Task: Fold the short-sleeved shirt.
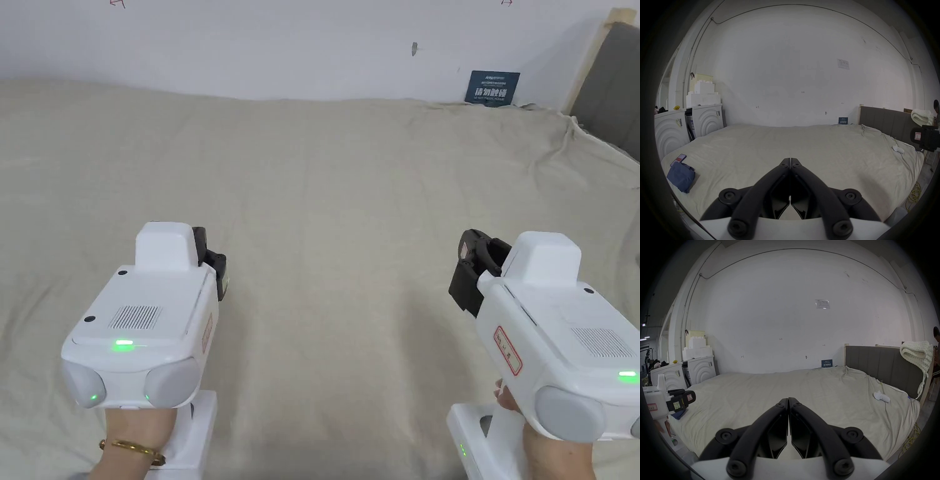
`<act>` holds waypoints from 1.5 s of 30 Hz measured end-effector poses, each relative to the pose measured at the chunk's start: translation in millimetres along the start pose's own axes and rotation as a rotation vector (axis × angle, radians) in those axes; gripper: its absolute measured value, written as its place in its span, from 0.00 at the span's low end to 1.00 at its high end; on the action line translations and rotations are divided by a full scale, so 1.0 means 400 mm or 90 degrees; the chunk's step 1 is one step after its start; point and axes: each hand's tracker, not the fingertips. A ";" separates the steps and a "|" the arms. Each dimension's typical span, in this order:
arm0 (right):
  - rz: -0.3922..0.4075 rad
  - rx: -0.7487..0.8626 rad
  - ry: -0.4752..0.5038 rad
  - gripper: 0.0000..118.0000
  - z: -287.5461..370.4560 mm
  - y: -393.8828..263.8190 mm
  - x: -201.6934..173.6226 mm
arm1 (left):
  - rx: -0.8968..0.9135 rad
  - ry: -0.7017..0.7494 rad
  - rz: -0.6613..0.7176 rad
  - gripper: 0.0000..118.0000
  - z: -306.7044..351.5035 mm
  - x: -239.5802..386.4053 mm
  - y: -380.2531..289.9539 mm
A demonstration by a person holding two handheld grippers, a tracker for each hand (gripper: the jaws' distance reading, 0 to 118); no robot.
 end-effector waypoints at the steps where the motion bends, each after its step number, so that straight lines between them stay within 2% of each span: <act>1: 0.003 0.000 0.000 0.00 0.000 0.000 -0.001 | 0.000 0.000 -0.002 0.00 0.000 0.000 0.000; 45: 0.013 0.014 0.010 0.00 0.017 0.013 -0.013 | -0.001 -0.009 -0.016 0.00 0.009 0.013 0.005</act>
